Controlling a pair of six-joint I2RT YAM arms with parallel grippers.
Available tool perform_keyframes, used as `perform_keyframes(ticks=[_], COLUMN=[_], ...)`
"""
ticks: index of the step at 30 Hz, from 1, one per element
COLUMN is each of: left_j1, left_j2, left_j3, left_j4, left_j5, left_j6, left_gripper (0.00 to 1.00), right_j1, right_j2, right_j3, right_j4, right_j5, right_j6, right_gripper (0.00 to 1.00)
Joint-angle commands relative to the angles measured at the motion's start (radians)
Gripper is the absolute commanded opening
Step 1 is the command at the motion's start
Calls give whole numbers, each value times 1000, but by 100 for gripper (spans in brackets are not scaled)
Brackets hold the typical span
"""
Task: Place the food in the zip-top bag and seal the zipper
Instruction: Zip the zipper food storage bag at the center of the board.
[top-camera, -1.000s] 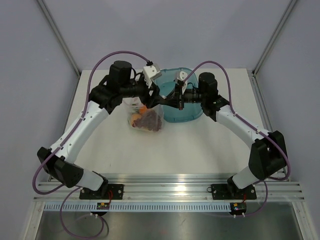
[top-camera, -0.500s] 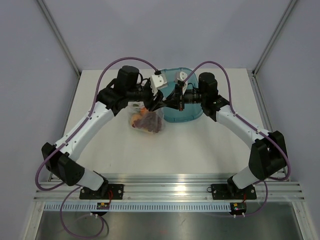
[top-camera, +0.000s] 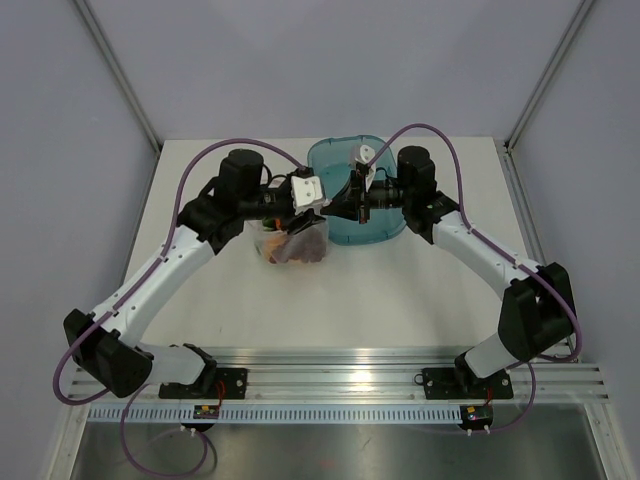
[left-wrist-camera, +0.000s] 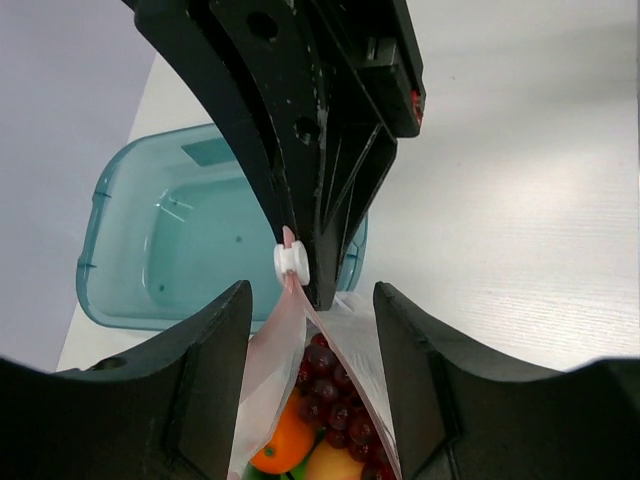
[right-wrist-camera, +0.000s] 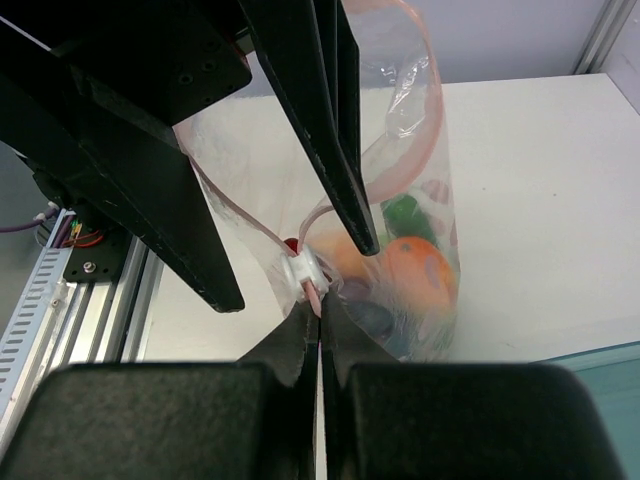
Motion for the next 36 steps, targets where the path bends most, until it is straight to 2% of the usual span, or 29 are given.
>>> perform_keyframes(ticks=[1, 7, 16, 17, 18, 21, 22, 23, 28, 36], left_j1=[-4, -4, -5, -5, -4, -4, -4, -4, 3, 108], left_j2=[-21, 57, 60, 60, 62, 65, 69, 69, 57, -3], left_j3=[23, 115, 104, 104, 104, 106, 107, 107, 92, 20], left_j4=[87, 14, 26, 25, 21, 15, 8, 3, -21, -28], left_j5=[66, 86, 83, 83, 83, 83, 81, 78, 57, 81], left_j6=[10, 4, -24, -24, -23, -27, -24, -18, -3, 11], left_gripper=[55, 48, 38, 35, 26, 11, 2, 0, 0, 0], right_j1=[-7, -8, -8, -8, -8, -8, -7, -7, -7, -8], right_j2=[-58, -67, -75, -76, -75, -73, -73, -73, -99, -132], right_j3=[7, 0, -3, -4, -4, -6, -10, -15, -69, -107], right_j4=[40, 41, 43, 41, 41, 46, 54, 58, 126, 120], right_j5=[-22, -22, -18, -16, -15, 5, 34, 57, 209, 292], right_j6=[3, 2, -1, -1, -3, -4, -1, 0, 10, -21], right_gripper=[0, 0, 0, 0, 0, 0, 0, 0, 0, 0])
